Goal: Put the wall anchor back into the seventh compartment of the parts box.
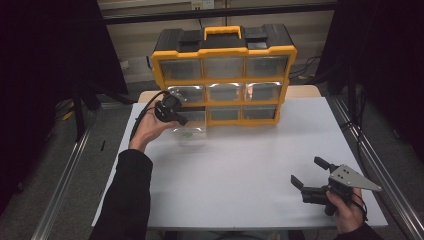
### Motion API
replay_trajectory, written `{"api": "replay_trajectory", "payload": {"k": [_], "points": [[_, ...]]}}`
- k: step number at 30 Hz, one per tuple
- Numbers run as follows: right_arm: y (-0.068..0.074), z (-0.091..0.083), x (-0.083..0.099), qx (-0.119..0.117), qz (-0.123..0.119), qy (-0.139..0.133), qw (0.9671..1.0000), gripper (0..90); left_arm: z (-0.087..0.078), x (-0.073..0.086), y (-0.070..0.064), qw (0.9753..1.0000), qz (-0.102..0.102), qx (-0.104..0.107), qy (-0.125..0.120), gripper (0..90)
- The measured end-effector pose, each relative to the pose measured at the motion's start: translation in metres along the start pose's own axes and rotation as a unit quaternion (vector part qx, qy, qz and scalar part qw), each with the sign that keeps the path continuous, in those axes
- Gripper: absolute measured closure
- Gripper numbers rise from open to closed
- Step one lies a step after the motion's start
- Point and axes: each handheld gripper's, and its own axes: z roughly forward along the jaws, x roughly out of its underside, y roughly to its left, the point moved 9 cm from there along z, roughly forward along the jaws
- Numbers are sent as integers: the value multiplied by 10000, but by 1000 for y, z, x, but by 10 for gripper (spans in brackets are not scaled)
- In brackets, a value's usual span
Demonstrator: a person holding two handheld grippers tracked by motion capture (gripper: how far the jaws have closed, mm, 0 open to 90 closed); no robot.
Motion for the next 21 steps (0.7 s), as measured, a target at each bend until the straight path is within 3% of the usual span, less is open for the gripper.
{"api": "replay_trajectory", "payload": {"k": [1, 2, 5, 6, 7, 11, 12, 13, 17, 19, 20, 21], "points": [[0, 0, 0, -11, 7, 8, 10000, 0, -1, 1, 2, 9998, 142, 3, 105, 845], [0, 0, 0, -15, -6, 9, 10000, 0, 1, 0, 1, 10000, 15, -5, 12, 845], [0, 0, 0, -6, 0, 2, 10000, 0, 3, 3, 2, 9998, 111, 45, 166, 845], [0, 0, 0, -6, 0, 2, 10000, 0, 5, 2, 1, 10000, -24, 36, 87, 845], [0, 0, 0, -2, 15, 9, 10000, 0, 5, 3, 3, 9998, 51, 49, 163, 844], [0, 0, 0, 8, 12, 9, 10000, 0, 7, -3, 2, 9998, -136, 47, -97, 842], [0, 0, 0, 16, 5, 5, 10000, 0, 7, -3, 1, 9998, -140, 54, -99, 841], [-1, 0, 0, 33, -1, -10, 10000, 0, 6, -1, 2, 10000, 50, 70, 40, 841], [-1, 0, 0, 46, 20, -11, 10000, 0, 9, -1, 0, 9998, -142, 76, -64, 839], [-1, 0, 0, 51, 14, -8, 10000, 0, 6, -1, 1, 9999, -25, 125, -40, 820], [-1, 0, 0, 50, 13, -2, 10000, 0, 6, -2, 0, 9998, -108, 101, -123, 806], [-1, 0, 0, 50, 9, -7, 10000, 0, 4, -2, 2, 9999, -43, 95, -84, 791]]}}
